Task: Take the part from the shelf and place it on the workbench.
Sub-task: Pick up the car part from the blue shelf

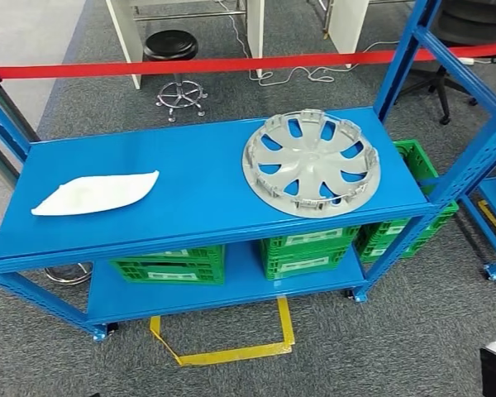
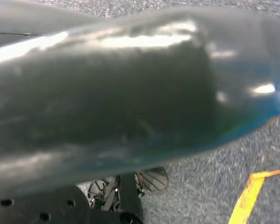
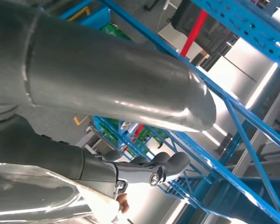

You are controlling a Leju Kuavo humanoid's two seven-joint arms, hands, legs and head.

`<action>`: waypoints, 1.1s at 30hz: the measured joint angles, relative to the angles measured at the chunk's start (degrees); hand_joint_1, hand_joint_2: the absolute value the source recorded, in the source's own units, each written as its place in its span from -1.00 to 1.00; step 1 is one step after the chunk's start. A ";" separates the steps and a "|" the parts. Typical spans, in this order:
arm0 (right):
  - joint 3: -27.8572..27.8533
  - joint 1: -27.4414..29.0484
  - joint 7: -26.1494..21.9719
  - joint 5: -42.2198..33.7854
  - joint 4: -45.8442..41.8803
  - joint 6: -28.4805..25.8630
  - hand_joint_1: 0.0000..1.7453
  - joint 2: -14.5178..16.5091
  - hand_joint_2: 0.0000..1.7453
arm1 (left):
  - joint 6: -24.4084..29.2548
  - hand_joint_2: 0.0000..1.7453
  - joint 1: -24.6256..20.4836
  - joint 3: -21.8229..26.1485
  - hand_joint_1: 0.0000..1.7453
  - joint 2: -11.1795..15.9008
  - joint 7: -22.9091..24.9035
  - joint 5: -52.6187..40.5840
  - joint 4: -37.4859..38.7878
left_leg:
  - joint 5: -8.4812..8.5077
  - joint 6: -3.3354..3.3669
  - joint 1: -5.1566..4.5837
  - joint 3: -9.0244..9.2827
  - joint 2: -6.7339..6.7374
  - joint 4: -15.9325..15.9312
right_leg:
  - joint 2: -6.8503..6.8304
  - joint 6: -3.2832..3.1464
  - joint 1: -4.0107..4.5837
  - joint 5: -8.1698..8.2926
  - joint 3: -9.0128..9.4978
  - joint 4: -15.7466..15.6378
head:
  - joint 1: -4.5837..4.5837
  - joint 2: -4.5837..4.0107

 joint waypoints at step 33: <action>9.72 3.58 -9.38 -11.40 -3.42 11.29 -1.00 -2.34 -1.00 | 0.92 -1.00 -0.05 2.16 -1.00 -0.07 1.20 -1.84 0.00 | 1.00 1.58 -0.20 -0.73 -0.12 -0.27 | 0.09 0.79 -0.05 -4.17 3.85 1.33 | -0.08 0.01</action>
